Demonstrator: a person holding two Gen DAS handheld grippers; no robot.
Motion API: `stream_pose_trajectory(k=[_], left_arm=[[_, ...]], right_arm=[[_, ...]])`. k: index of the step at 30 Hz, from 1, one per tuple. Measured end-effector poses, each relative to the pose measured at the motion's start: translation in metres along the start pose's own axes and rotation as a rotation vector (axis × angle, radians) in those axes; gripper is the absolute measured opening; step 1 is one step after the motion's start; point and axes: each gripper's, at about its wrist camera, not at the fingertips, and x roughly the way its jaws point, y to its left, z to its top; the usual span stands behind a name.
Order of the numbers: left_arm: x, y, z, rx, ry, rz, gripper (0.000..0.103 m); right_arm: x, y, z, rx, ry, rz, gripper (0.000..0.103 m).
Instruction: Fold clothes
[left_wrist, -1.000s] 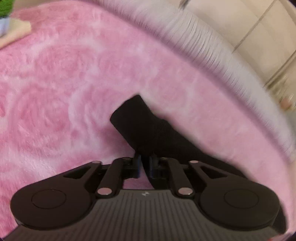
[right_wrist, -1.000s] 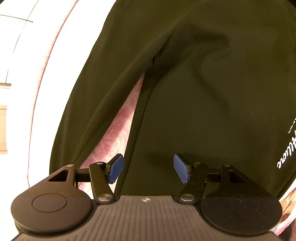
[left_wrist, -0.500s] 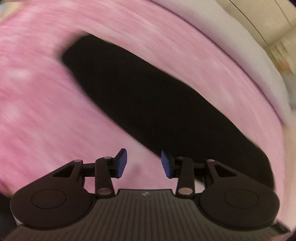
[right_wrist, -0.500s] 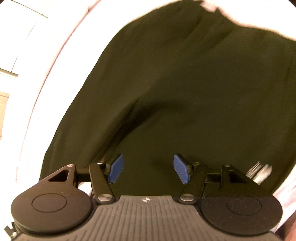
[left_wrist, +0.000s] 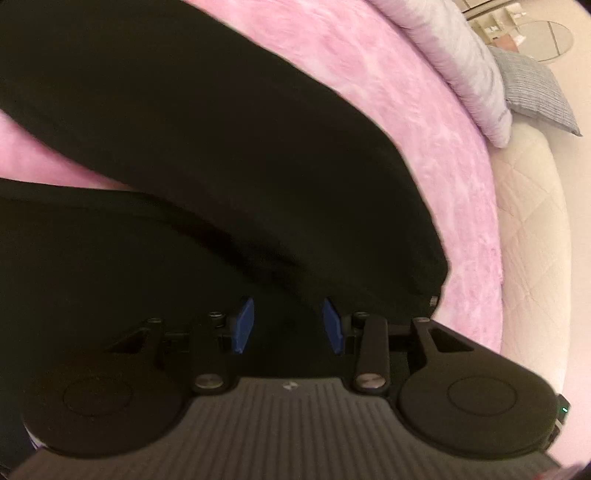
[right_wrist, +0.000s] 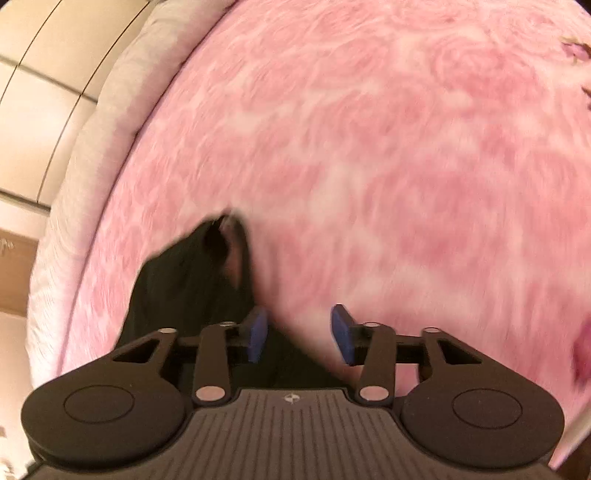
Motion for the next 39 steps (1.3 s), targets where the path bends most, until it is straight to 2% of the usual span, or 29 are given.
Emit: stream_pose_trajectory(k=[2,3,5,9,12,14,24,26,28,32,36,39], left_arm=[[0.004,-0.016,0.001,0.019,-0.006,0.000,0.036],[0.005,-0.022,0.004,0.028,-0.010,0.006,0.037],[0.007,-0.030,0.012,0.043,-0.024,0.027,0.038],[0.007,-0.031,0.024,0.018,-0.055,0.057,0.039],[0.007,-0.022,0.025,-0.023,-0.060,0.074,0.039],[0.007,-0.016,0.023,-0.051,-0.054,0.080,0.039],[0.002,-0.005,0.032,-0.062,-0.064,0.105,0.040],[-0.001,-0.004,0.036,-0.059,-0.072,0.109,0.041],[-0.007,0.001,0.038,-0.058,-0.079,0.115,0.041],[-0.021,0.020,0.041,-0.081,-0.092,0.123,0.043],[-0.037,0.046,0.039,-0.132,-0.100,0.117,0.043],[-0.049,0.066,0.037,-0.151,-0.095,0.108,0.044]], right_arm=[[0.013,-0.012,0.018,0.005,0.035,0.044,0.055],[0.022,0.007,-0.003,0.011,0.052,0.063,0.055],[0.050,0.018,0.006,0.052,0.089,0.117,0.057],[0.094,0.007,0.021,0.199,0.114,0.308,0.066],[0.104,-0.007,0.023,0.265,0.116,0.440,0.066],[0.124,-0.008,0.028,0.267,0.136,0.495,0.066],[0.161,0.033,0.044,0.107,0.286,0.540,0.066],[0.172,0.036,0.047,0.116,0.316,0.605,0.065],[0.171,0.037,0.044,0.143,0.344,0.709,0.063],[0.152,0.053,0.038,0.108,0.373,0.884,0.062],[0.128,0.101,0.018,-0.063,0.491,0.968,0.062],[0.118,0.145,-0.007,-0.274,0.579,0.896,0.062]])
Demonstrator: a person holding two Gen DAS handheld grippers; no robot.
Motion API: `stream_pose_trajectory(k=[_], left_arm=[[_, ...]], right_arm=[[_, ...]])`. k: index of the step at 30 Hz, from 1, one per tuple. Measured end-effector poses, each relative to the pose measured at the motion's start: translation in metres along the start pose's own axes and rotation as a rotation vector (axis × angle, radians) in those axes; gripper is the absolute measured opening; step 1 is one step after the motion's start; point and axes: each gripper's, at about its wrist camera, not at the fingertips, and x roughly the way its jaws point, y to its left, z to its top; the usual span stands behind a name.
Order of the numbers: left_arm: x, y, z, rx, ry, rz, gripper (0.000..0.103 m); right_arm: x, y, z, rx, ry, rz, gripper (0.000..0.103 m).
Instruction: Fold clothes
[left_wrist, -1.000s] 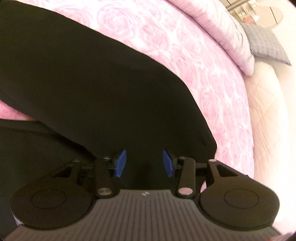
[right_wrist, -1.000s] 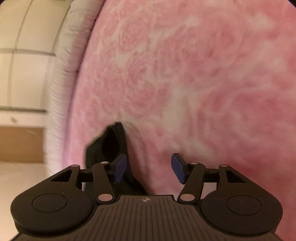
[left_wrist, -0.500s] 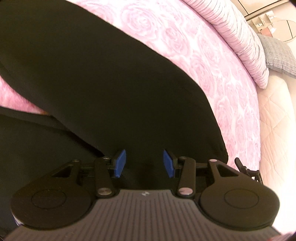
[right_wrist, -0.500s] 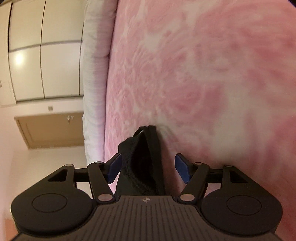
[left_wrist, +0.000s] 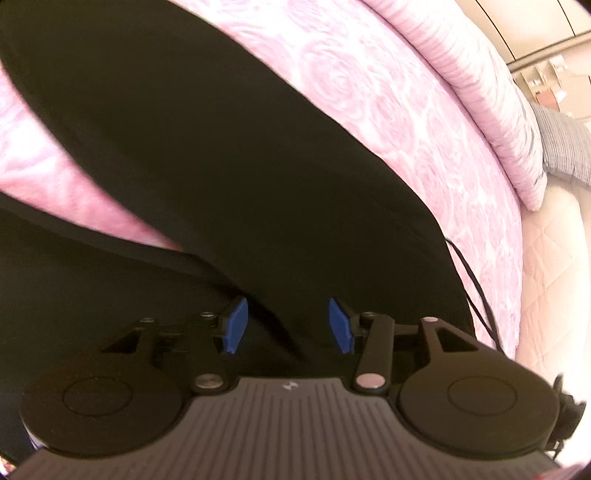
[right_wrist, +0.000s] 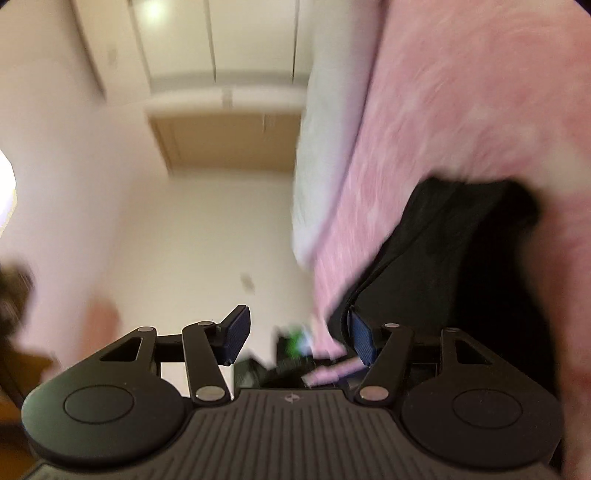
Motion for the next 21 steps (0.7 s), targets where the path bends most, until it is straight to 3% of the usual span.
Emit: stream_pose_trajectory(k=[5,9,11,15,17,19,21], left_arm=[[-0.025,0.034,0.003,-0.012,0.001,-0.039,0.044],[-0.046,0.067,0.009,-0.027,-0.009,-0.059,0.046],[-0.056,0.080,0.000,-0.043,-0.011,-0.055,0.046],[-0.069,0.092,-0.014,-0.078,-0.011,-0.047,0.046],[-0.068,0.087,-0.018,-0.093,-0.013,-0.040,0.046],[-0.063,0.079,-0.021,-0.107,-0.019,-0.035,0.047],[-0.053,0.067,-0.028,-0.121,-0.033,-0.038,0.047]], right_arm=[[0.060,0.054,-0.031,-0.268,0.264,-0.337,0.067],[0.114,0.068,-0.092,-0.457,0.507,-0.684,0.068],[0.131,0.070,-0.125,-0.506,0.545,-0.797,0.071],[0.171,0.082,-0.197,-0.637,0.494,-1.106,0.073],[0.188,0.097,-0.222,-0.694,0.464,-1.153,0.076],[0.200,0.113,-0.236,-0.757,0.450,-1.138,0.086],[0.210,0.128,-0.245,-0.852,0.461,-1.109,0.088]])
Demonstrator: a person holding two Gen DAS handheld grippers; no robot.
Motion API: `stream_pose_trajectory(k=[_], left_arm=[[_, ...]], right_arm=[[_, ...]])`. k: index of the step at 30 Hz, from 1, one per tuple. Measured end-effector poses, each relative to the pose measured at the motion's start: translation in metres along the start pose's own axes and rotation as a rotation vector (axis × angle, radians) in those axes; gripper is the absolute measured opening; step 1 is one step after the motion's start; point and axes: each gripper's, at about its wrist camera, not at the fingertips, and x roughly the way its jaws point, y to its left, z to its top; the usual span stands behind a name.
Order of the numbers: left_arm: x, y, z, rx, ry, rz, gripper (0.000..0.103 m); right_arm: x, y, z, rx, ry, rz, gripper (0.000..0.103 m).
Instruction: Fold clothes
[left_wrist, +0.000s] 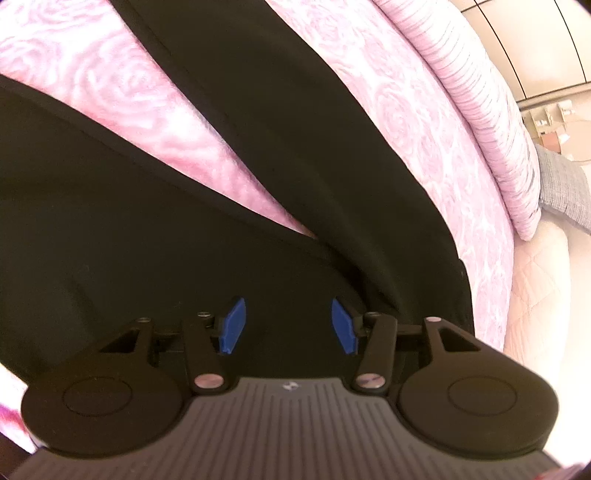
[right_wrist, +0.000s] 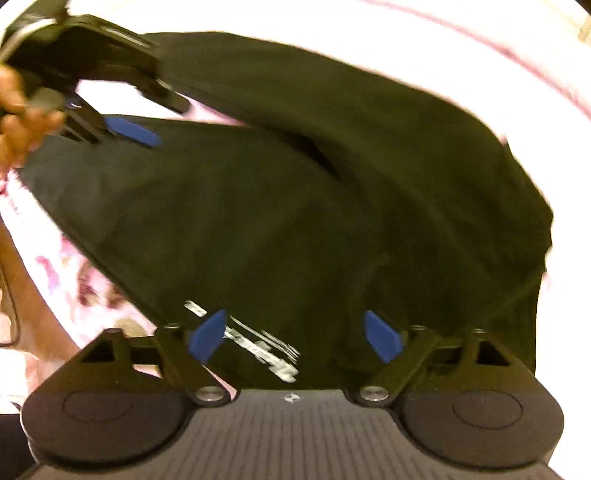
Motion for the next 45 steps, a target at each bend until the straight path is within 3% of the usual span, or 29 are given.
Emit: stream_pose_trajectory(k=[3,6,9,10,13,16,18,23,25,26,27,29,31,34,36,39,42,45], left_arm=[[0.007,-0.013,-0.009,-0.015,-0.023,-0.008,0.048],[0.013,-0.026,-0.017,-0.029,-0.046,-0.016,0.048],[0.032,-0.055,-0.038,-0.048,-0.059,-0.018,0.049],[0.040,-0.067,-0.047,-0.055,-0.059,-0.019,0.049],[0.072,-0.112,-0.074,-0.091,-0.057,-0.062,0.050],[0.100,-0.155,-0.096,-0.130,-0.061,-0.121,0.054],[0.119,-0.181,-0.103,-0.148,-0.075,-0.160,0.058],[0.172,-0.232,-0.103,-0.050,-0.069,-0.086,0.059],[0.189,-0.238,-0.101,-0.022,-0.080,-0.050,0.052],[0.194,-0.240,-0.100,-0.020,-0.092,-0.052,0.031],[0.191,-0.239,-0.101,-0.030,-0.120,-0.073,0.001],[0.173,-0.237,-0.106,-0.056,-0.216,-0.125,0.004],[0.141,-0.232,-0.117,-0.061,-0.363,-0.135,0.005],[0.096,-0.213,-0.139,-0.123,-0.550,-0.028,0.010],[0.076,-0.188,-0.153,-0.205,-0.612,0.082,0.017],[0.059,-0.146,-0.171,-0.337,-0.602,0.243,0.017],[0.030,-0.115,-0.194,-0.414,-0.574,0.272,0.025],[0.026,-0.111,-0.202,-0.428,-0.542,0.273,0.029]], right_arm=[[-0.013,-0.023,0.004,0.026,-0.083,-0.069,0.088],[-0.034,-0.105,-0.009,0.342,-0.151,-0.007,0.088],[-0.048,-0.201,-0.047,0.658,-0.192,0.083,0.088],[-0.047,-0.230,-0.059,0.740,-0.175,0.092,0.088],[-0.028,-0.319,-0.097,1.019,-0.068,0.143,0.071],[-0.010,-0.396,-0.127,1.274,-0.026,0.307,0.059],[0.000,-0.431,-0.132,1.344,-0.008,0.396,0.059],[0.021,-0.460,-0.110,1.316,0.019,0.430,0.063],[0.028,-0.466,-0.107,1.302,0.029,0.447,0.063],[0.033,-0.466,-0.106,1.303,0.035,0.468,0.063],[0.038,-0.466,-0.106,1.303,0.040,0.490,0.063],[0.048,-0.469,-0.103,1.294,0.053,0.528,0.063],[0.055,-0.465,-0.099,1.276,0.060,0.552,0.062],[0.066,-0.460,-0.091,1.260,0.056,0.587,0.059],[0.072,-0.457,-0.087,1.247,0.056,0.608,0.054],[0.081,-0.452,-0.081,1.253,0.043,0.677,0.048],[0.095,-0.452,-0.082,1.326,0.016,0.773,0.046],[0.121,-0.448,-0.079,1.394,-0.004,0.910,0.045]])
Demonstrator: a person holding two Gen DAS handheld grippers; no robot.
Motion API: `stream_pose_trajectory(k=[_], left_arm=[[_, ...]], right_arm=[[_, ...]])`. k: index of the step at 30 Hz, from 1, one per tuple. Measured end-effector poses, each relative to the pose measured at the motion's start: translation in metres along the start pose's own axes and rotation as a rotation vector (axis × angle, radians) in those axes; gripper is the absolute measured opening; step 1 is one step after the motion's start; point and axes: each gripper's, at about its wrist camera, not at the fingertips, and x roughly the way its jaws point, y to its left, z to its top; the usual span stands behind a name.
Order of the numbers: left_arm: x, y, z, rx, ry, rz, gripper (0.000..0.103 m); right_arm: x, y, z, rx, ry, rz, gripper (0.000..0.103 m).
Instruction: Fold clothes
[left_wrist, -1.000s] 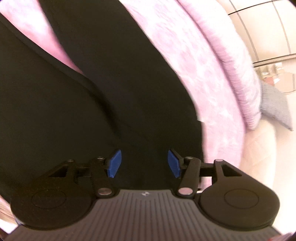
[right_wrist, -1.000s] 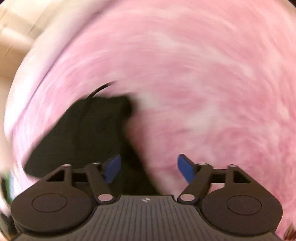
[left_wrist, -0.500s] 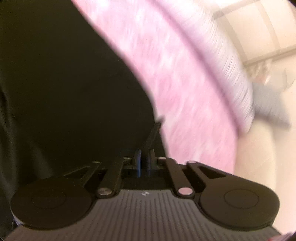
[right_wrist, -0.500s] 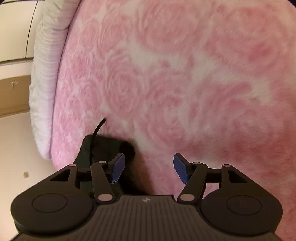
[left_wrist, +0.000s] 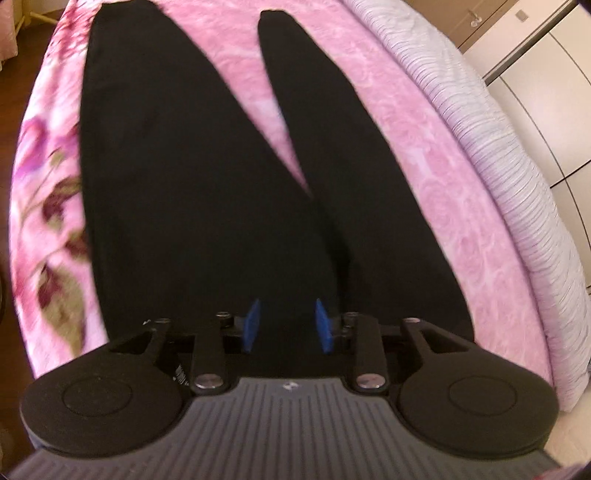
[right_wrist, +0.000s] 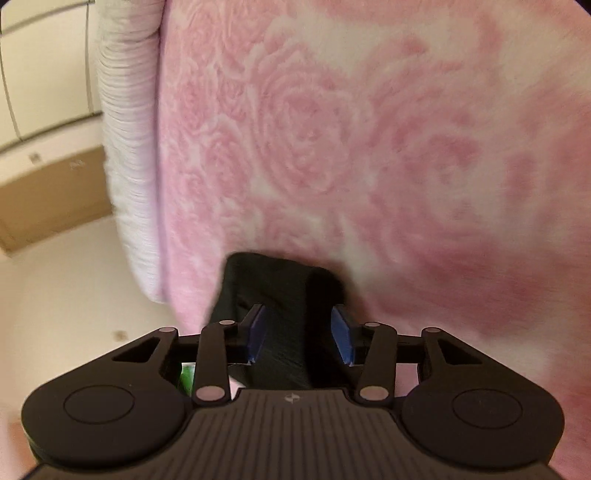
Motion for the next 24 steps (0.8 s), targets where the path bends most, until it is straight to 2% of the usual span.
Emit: stream_pose_trajectory(k=[3,4,5,6,7,9,11,12,14,15,16,18,20,21,22,24], left_arm=[[-0.001,-0.001,-0.018,-0.019,0.030,-0.014,0.029],[-0.002,-0.001,-0.018,-0.019,0.035,-0.019,0.029],[-0.002,0.000,-0.019,-0.020,0.039,-0.024,0.029],[0.000,0.000,-0.019,-0.013,0.044,-0.025,0.029],[0.004,-0.001,-0.019,0.001,0.049,-0.025,0.029],[0.013,-0.003,-0.020,0.029,0.063,-0.020,0.029],[0.022,-0.004,-0.018,0.059,0.089,-0.007,0.030],[0.026,-0.004,-0.017,0.075,0.101,-0.001,0.033],[0.033,-0.008,-0.018,0.114,0.125,0.016,0.033],[0.037,-0.009,-0.020,0.135,0.136,0.026,0.034],[0.040,-0.011,-0.021,0.157,0.149,0.030,0.034],[0.042,-0.014,-0.021,0.195,0.172,0.031,0.035],[0.039,-0.014,-0.023,0.235,0.182,0.019,0.037],[0.038,-0.014,-0.026,0.258,0.193,0.015,0.037],[0.036,-0.015,-0.029,0.281,0.209,0.015,0.037],[0.033,-0.016,-0.036,0.300,0.242,-0.014,0.037]], right_arm=[[0.025,-0.016,0.009,0.118,0.039,0.110,0.043],[0.026,-0.009,0.007,0.085,0.007,0.104,0.025],[0.025,0.001,0.005,0.034,-0.033,0.090,0.016],[0.024,0.011,0.003,-0.017,-0.074,0.076,0.015],[0.018,0.032,-0.004,-0.142,-0.116,0.063,0.010],[0.004,0.085,-0.028,-0.437,-0.184,-0.042,0.008],[-0.003,0.130,-0.061,-0.731,-0.255,-0.224,0.005],[-0.001,0.141,-0.072,-0.834,-0.283,-0.329,0.004],[0.014,0.141,-0.076,-0.905,-0.310,-0.494,0.003],[0.022,0.132,-0.068,-0.884,-0.309,-0.550,0.003],[0.032,0.117,-0.054,-0.840,-0.291,-0.598,0.009],[0.036,0.091,-0.023,-0.679,-0.258,-0.617,0.019],[0.021,0.076,-0.003,-0.519,-0.243,-0.505,0.033],[0.012,0.075,0.001,-0.489,-0.242,-0.466,0.037],[0.004,0.077,0.001,-0.486,-0.244,-0.449,0.046],[-0.012,0.080,-0.002,-0.486,-0.241,-0.427,0.048]])
